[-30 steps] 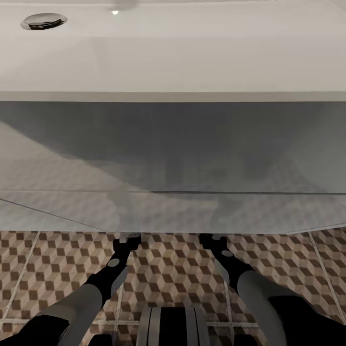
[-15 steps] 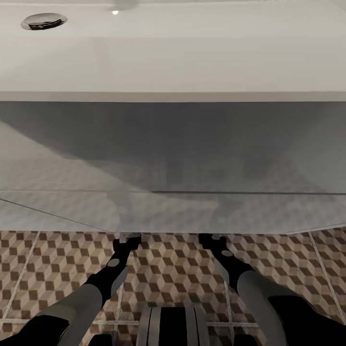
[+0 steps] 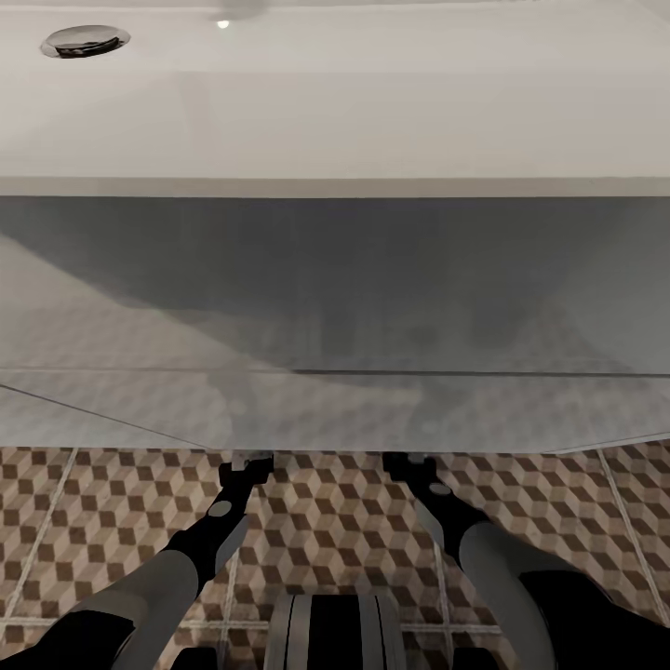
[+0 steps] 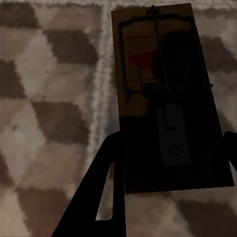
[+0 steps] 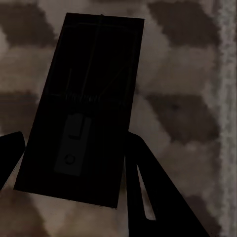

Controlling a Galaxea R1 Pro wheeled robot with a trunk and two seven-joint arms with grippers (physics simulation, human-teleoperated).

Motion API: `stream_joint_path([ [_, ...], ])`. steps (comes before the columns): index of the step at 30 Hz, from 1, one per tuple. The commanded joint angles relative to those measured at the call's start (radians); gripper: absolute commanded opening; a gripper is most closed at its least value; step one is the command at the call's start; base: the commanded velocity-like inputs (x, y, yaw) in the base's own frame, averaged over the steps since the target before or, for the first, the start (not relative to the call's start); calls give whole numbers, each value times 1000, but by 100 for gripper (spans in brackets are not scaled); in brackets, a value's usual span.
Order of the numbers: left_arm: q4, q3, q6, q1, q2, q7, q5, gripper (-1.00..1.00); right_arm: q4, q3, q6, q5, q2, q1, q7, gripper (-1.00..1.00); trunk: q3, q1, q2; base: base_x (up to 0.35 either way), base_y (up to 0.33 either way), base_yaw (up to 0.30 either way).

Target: Take the four mousetraps from the cabinet in the bathroom and place them on the bathroom floor. Make sure all four end up on the same floor surface, and ensure that at least two of them are either under or directly next to the same bathroom sink.

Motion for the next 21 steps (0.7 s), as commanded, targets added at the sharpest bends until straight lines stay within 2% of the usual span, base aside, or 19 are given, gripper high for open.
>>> stream_joint_path([
  [1, 1, -8, -4, -1, 0, 5, 9, -100, 1, 0, -3, -1, 0, -2, 1, -100, 0, 0, 0, 0, 0, 0],
  [8, 1, -8, -4, -1, 0, 5, 9, -100, 1, -2, 0, -1, 2, -15, 4, -100, 0, 0, 0, 0, 0, 0],
  [16, 1, -8, -6, -1, 0, 5, 9, -100, 2, -1, 0, -1, 24, -26, 5, -100, 0, 0, 0, 0, 0, 0],
  [21, 1, -8, -5, -1, 0, 5, 9, -100, 2, -1, 1, -2, 25, -26, 5, -100, 0, 0, 0, 0, 0, 0],
])
